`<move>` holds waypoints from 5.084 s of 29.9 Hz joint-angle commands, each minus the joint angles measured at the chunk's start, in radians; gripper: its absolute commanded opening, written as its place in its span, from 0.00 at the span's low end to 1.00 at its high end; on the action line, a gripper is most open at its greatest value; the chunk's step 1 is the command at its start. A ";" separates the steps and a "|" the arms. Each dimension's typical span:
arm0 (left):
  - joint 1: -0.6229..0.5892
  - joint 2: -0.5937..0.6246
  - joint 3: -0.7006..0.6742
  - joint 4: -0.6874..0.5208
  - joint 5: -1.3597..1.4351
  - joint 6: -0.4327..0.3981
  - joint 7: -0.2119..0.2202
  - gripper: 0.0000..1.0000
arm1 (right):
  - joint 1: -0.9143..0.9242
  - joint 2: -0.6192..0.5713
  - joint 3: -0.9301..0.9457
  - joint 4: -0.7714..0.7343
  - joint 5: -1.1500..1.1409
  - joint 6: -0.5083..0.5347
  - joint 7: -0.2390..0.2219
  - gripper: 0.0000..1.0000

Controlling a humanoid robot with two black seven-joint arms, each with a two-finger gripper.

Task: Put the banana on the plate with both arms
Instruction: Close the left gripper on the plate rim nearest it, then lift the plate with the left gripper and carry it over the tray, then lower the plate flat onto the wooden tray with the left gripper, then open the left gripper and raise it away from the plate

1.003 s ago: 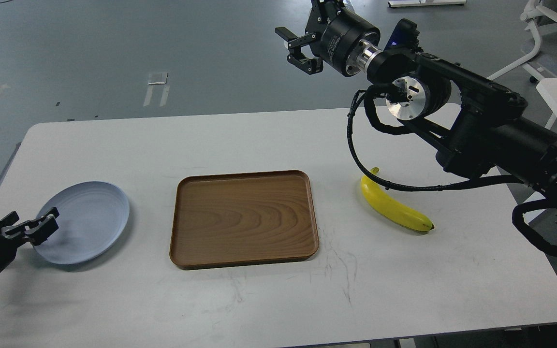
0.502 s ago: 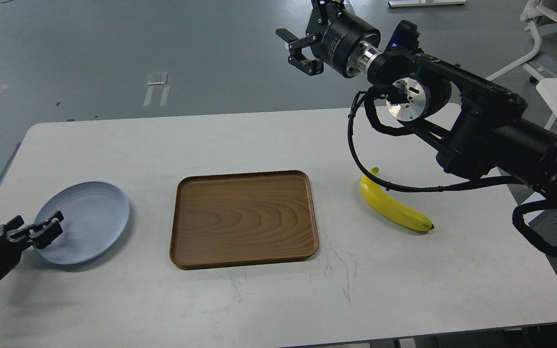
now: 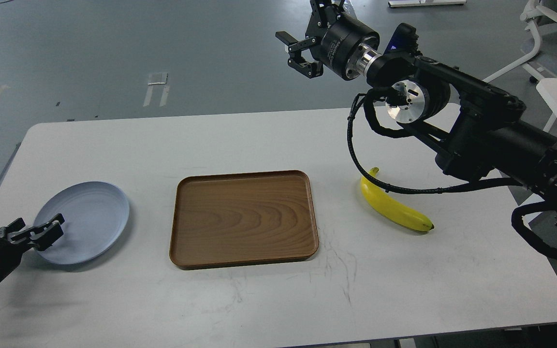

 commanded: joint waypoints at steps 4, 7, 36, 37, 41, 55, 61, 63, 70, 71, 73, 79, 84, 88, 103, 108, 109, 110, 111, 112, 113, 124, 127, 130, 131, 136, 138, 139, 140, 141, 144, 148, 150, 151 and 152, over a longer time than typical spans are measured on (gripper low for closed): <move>-0.017 0.001 -0.001 0.001 -0.005 -0.156 0.000 0.05 | 0.003 -0.002 -0.002 0.002 0.000 -0.008 0.000 1.00; -0.018 0.006 -0.001 0.001 -0.025 -0.190 0.000 0.00 | 0.003 -0.003 -0.002 0.000 0.000 -0.008 0.000 1.00; -0.095 0.082 -0.002 -0.097 -0.038 -0.143 0.000 0.00 | 0.001 0.006 -0.002 -0.003 -0.003 -0.020 0.003 1.00; -0.100 0.091 -0.004 -0.124 -0.037 -0.141 0.000 0.00 | 0.001 0.006 -0.002 -0.003 -0.003 -0.020 0.003 1.00; -0.126 0.156 -0.002 -0.285 -0.025 -0.088 0.000 0.00 | 0.001 0.006 -0.002 -0.005 -0.003 -0.024 0.005 1.00; -0.242 0.150 -0.001 -0.456 0.093 -0.051 0.000 0.00 | 0.003 0.007 -0.003 -0.003 -0.006 -0.027 0.005 1.00; -0.267 0.150 -0.001 -0.465 0.095 -0.091 0.000 0.00 | 0.001 0.009 -0.003 -0.003 -0.006 -0.027 0.005 1.00; -0.274 0.148 -0.001 -0.482 0.095 -0.108 0.000 0.00 | 0.001 0.009 -0.003 -0.003 -0.006 -0.027 0.005 1.00; -0.297 0.067 0.002 -0.514 0.098 -0.186 0.000 0.00 | 0.003 0.024 -0.003 -0.014 -0.008 -0.027 0.005 1.00; -0.297 0.052 0.005 -0.514 0.098 -0.196 0.000 0.00 | 0.003 0.024 -0.003 -0.014 -0.008 -0.027 0.005 1.00; -0.301 0.013 0.017 -0.514 0.098 -0.207 0.000 0.00 | 0.003 0.021 -0.003 -0.012 -0.006 -0.027 0.005 1.00; -0.337 -0.106 0.102 -0.462 0.100 -0.210 0.000 0.00 | 0.003 0.007 -0.020 -0.009 -0.006 -0.027 0.005 1.00; -0.368 -0.177 0.145 -0.384 0.100 -0.213 0.000 0.00 | 0.001 -0.003 -0.018 -0.008 -0.006 -0.027 0.005 1.00; -0.376 -0.214 0.177 -0.313 0.100 -0.221 0.000 0.00 | 0.000 -0.003 -0.018 -0.008 -0.006 -0.027 0.005 1.00; -0.382 -0.248 0.177 -0.263 0.098 -0.250 0.000 0.00 | -0.008 -0.007 -0.018 -0.009 -0.006 -0.026 0.005 1.00; -0.386 -0.270 0.177 -0.269 0.098 -0.250 0.000 0.00 | -0.008 -0.005 -0.018 -0.009 -0.006 -0.026 0.006 1.00; -0.391 -0.281 0.179 -0.269 0.098 -0.250 0.000 0.00 | -0.008 -0.005 -0.018 -0.011 -0.006 -0.027 0.008 1.00; -0.394 -0.286 0.179 -0.267 0.098 -0.250 0.000 0.00 | -0.009 -0.005 -0.018 -0.009 -0.006 -0.026 0.008 1.00; -0.394 -0.287 0.179 -0.266 0.098 -0.250 0.000 0.00 | -0.009 -0.005 -0.018 -0.009 -0.006 -0.027 0.008 1.00; -0.394 -0.292 0.179 -0.261 0.098 -0.250 0.000 0.00 | -0.009 -0.007 -0.018 -0.009 -0.006 -0.027 0.008 1.00; -0.396 -0.300 0.182 -0.257 0.098 -0.252 0.000 0.00 | -0.009 -0.007 -0.017 -0.009 -0.006 -0.027 0.008 1.00; -0.396 -0.313 0.183 -0.201 0.097 -0.261 0.000 0.17 | -0.017 -0.013 -0.015 -0.009 -0.006 -0.027 0.009 1.00; -0.393 -0.315 0.182 -0.204 0.098 -0.261 0.000 0.40 | -0.019 -0.011 -0.014 -0.012 -0.006 -0.027 0.009 1.00; -0.393 -0.315 0.182 -0.203 0.098 -0.263 0.000 0.41 | -0.019 -0.011 -0.012 -0.012 -0.006 -0.027 0.009 1.00; -0.393 -0.317 0.182 -0.203 0.098 -0.263 0.000 0.43 | -0.020 -0.011 -0.012 -0.012 -0.006 -0.027 0.009 1.00; -0.397 -0.317 0.180 -0.203 0.095 -0.261 0.000 0.48 | -0.023 -0.013 -0.011 -0.012 -0.006 -0.027 0.009 1.00; -0.399 -0.317 0.180 -0.203 0.095 -0.261 0.000 0.52 | -0.025 -0.013 -0.011 -0.011 -0.006 -0.027 0.009 1.00; -0.399 -0.317 0.179 -0.203 0.092 -0.261 0.000 0.55 | -0.025 -0.013 -0.009 -0.011 -0.006 -0.027 0.011 1.00; -0.405 -0.318 0.179 -0.203 0.081 -0.259 0.000 0.60 | -0.025 -0.013 -0.011 -0.011 -0.008 -0.027 0.011 1.00; -0.415 -0.323 0.177 -0.203 0.078 -0.258 0.000 0.67 | -0.025 -0.013 -0.009 -0.011 -0.008 -0.027 0.011 1.00; -0.442 -0.324 0.153 -0.206 0.051 -0.249 0.000 0.86 | -0.025 -0.013 -0.011 -0.012 -0.009 -0.027 0.011 1.00; -0.480 -0.324 0.035 -0.210 -0.211 -0.227 0.000 0.98 | -0.023 -0.014 -0.012 -0.012 -0.012 -0.024 0.011 1.00; -0.497 -0.323 -0.010 -0.212 -0.372 -0.230 0.000 0.98 | -0.025 -0.014 -0.011 -0.012 -0.012 -0.024 0.012 1.00; -0.503 -0.321 -0.024 -0.214 -0.429 -0.233 0.000 0.98 | -0.023 -0.016 -0.011 -0.011 -0.012 -0.024 0.012 1.00; -0.524 -0.323 -0.047 -0.217 -0.530 -0.243 0.000 0.98 | -0.025 -0.019 -0.011 -0.011 -0.012 -0.024 0.012 1.00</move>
